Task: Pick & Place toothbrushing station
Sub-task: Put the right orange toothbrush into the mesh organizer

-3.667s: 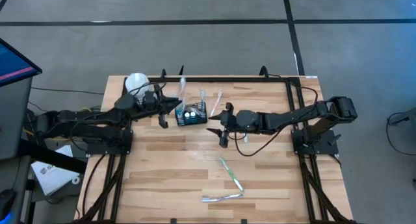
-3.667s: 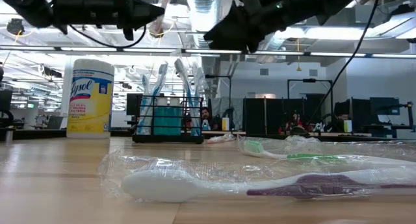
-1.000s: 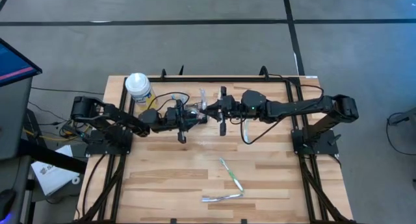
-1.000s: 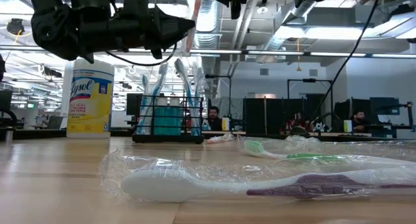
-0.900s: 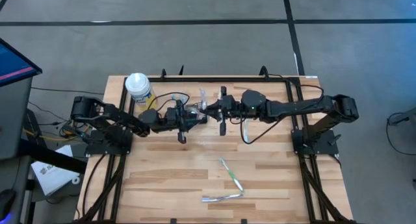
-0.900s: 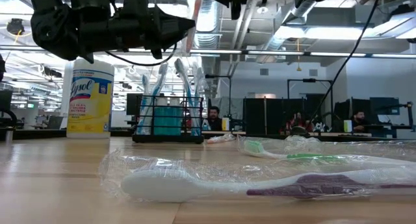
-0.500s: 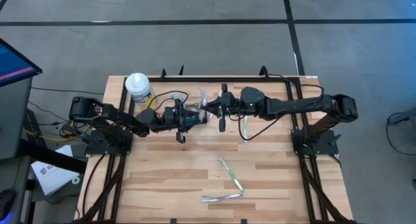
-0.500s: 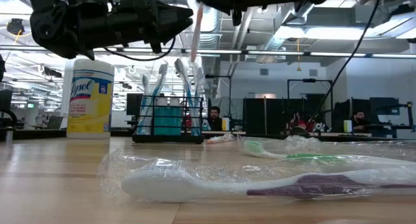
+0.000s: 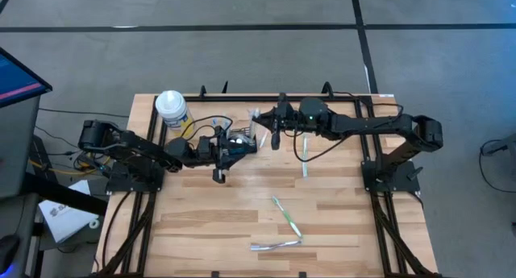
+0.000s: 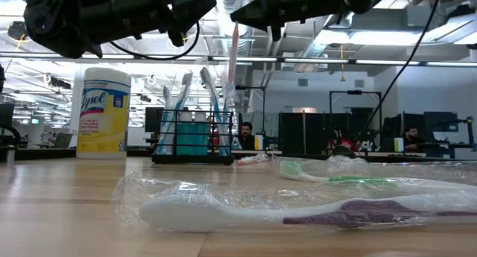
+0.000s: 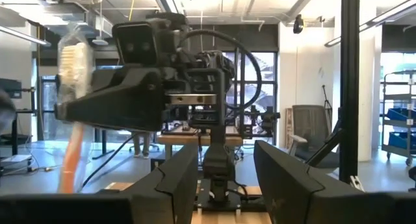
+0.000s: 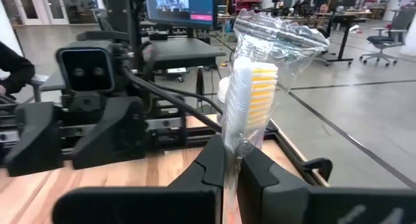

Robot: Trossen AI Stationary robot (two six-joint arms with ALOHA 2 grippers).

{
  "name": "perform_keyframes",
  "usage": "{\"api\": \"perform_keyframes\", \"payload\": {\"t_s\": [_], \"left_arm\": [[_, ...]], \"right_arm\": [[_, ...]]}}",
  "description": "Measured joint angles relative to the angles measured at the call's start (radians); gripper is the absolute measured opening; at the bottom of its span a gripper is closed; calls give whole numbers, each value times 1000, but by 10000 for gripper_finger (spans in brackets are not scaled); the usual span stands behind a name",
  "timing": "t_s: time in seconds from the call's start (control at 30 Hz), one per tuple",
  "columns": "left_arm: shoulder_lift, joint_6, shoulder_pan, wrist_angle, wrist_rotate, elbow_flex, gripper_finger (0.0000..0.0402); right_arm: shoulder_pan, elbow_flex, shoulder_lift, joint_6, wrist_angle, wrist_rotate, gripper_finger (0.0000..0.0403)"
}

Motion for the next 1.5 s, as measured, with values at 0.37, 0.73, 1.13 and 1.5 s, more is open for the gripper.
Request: {"api": "perform_keyframes", "payload": {"t_s": [0.37,0.73,1.13,1.5], "left_arm": [[0,1,0,1,-2,0,145],[1,1,0,1,-5,0,145],[1,1,0,1,-4,-1,145],[1,1,1,1,0,-1,145]], "right_arm": [[-46,-1,64,0,14,0,7],[-72,-1,126,0,64,-1,7],[-73,1,161,0,109,-2,7],[-84,-1,226,27,157,-33,8]]}}
